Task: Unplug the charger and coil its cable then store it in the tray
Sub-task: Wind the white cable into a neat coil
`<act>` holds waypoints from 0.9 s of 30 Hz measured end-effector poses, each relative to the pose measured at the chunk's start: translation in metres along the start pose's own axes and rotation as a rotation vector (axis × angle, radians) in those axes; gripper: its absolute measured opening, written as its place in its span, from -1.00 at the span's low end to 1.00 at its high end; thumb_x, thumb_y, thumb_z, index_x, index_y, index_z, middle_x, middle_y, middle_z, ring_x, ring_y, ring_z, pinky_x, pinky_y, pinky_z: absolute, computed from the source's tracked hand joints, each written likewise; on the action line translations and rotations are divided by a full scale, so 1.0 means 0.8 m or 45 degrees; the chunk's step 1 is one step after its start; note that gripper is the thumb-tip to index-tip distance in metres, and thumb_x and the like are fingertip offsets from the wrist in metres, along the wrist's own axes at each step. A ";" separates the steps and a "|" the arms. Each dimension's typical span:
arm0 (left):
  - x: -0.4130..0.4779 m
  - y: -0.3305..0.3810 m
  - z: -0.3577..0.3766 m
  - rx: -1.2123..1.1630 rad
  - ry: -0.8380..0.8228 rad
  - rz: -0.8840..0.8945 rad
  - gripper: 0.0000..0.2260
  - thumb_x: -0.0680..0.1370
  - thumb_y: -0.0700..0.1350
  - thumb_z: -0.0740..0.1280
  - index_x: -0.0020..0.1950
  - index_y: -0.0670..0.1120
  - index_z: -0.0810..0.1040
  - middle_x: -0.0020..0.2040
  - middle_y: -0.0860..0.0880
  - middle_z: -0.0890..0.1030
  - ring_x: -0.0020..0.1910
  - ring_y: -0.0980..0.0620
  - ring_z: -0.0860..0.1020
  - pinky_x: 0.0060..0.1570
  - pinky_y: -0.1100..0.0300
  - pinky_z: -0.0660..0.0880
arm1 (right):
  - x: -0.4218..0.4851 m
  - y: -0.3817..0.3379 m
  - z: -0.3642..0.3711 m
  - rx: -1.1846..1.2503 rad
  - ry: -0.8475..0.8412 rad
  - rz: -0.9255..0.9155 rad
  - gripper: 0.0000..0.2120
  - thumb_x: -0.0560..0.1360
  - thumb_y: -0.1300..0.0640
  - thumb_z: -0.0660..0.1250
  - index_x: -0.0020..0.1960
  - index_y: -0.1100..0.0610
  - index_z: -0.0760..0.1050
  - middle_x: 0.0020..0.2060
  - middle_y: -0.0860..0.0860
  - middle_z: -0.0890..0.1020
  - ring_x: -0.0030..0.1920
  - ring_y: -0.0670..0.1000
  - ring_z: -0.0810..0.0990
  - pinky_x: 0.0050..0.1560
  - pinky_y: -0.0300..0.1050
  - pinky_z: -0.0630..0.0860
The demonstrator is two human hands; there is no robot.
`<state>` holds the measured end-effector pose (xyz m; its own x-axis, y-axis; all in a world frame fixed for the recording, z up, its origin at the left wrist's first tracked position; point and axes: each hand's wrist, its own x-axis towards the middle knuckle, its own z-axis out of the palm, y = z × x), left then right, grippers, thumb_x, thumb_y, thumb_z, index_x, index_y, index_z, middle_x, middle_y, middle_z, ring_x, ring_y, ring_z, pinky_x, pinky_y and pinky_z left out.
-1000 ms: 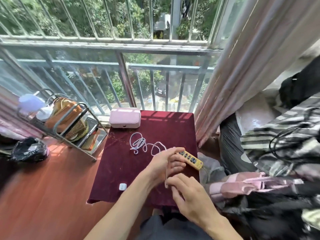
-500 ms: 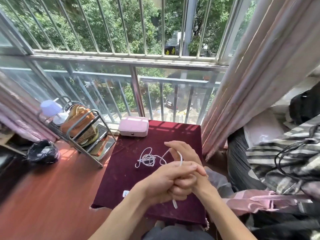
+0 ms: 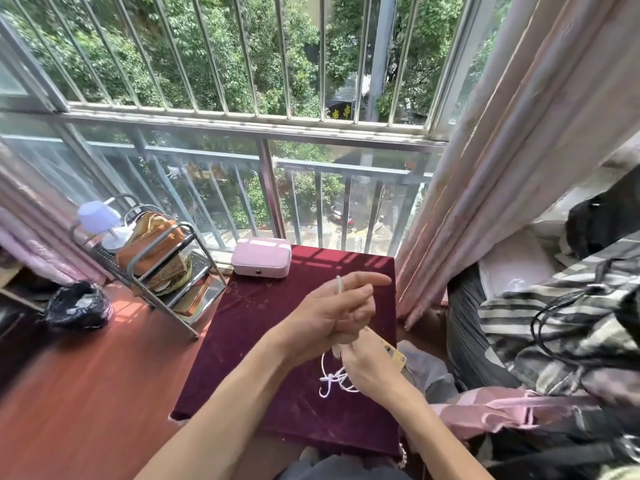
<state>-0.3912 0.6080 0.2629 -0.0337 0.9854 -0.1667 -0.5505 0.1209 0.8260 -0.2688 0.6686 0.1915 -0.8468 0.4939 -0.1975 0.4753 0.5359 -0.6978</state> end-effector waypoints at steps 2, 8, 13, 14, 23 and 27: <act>0.005 -0.002 -0.016 0.042 0.112 0.002 -0.66 0.68 -0.18 0.22 0.46 -0.19 0.40 -0.26 -0.01 0.47 -0.44 0.13 0.13 -0.52 0.32 0.10 | -0.013 0.003 0.008 0.041 0.029 -0.004 -0.75 0.74 0.10 0.16 0.00 -0.16 0.51 -0.28 -0.12 0.55 -0.29 -0.14 0.48 -0.18 -0.10 0.45; 0.011 -0.022 -0.042 0.167 0.368 -0.050 -0.59 0.69 -0.10 0.25 0.53 -0.02 0.26 -0.21 0.02 0.54 -0.45 0.20 0.27 -0.54 0.37 0.23 | -0.037 0.009 0.002 -0.034 0.053 -0.109 -0.78 0.72 -0.04 0.20 0.15 -0.02 0.60 -0.16 -0.09 0.68 -0.16 -0.08 0.60 -0.05 -0.01 0.55; 0.006 -0.038 -0.040 0.323 0.449 -0.114 -0.63 0.71 -0.10 0.22 0.51 -0.05 0.28 -0.25 0.02 0.51 -0.43 0.19 0.31 -0.46 0.34 0.25 | -0.047 -0.008 -0.024 -0.142 0.069 -0.220 -0.77 0.69 -0.06 0.29 0.00 0.02 0.66 -0.22 -0.11 0.59 -0.15 -0.10 0.53 -0.03 -0.05 0.51; 0.005 -0.040 -0.040 0.338 0.451 -0.119 -0.63 0.71 -0.12 0.21 0.52 -0.07 0.28 -0.25 0.02 0.52 -0.41 0.18 0.36 -0.40 0.31 0.30 | -0.048 -0.011 -0.030 -0.146 0.080 -0.246 -0.76 0.67 -0.07 0.32 -0.02 0.02 0.68 -0.26 -0.15 0.53 -0.17 -0.14 0.48 -0.05 -0.10 0.49; -0.020 -0.037 -0.021 0.533 0.353 -0.218 -0.65 0.72 -0.08 0.20 0.51 -0.09 0.33 -0.04 -0.11 0.60 -0.10 0.01 0.59 -0.07 0.26 0.57 | -0.050 -0.046 -0.097 0.002 -0.041 -0.526 -0.83 0.53 -0.15 0.43 -0.08 -0.08 0.72 -0.20 -0.43 0.55 -0.21 -0.27 0.57 -0.21 -0.44 0.36; -0.032 -0.033 -0.011 0.400 0.149 -0.251 -0.84 0.68 -0.12 0.23 0.22 -0.09 0.52 -0.42 0.01 0.59 -0.57 0.09 0.48 -0.58 0.30 0.34 | -0.034 -0.041 -0.119 0.063 0.031 -0.521 -0.84 0.51 -0.20 0.45 -0.02 -0.16 0.72 -0.16 -0.16 0.57 -0.24 -0.17 0.52 -0.24 -0.37 0.40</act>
<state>-0.3835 0.5785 0.2409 -0.0581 0.9215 -0.3840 -0.2741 0.3551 0.8937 -0.2387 0.7030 0.2852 -0.9574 0.2631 0.1194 0.0875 0.6580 -0.7479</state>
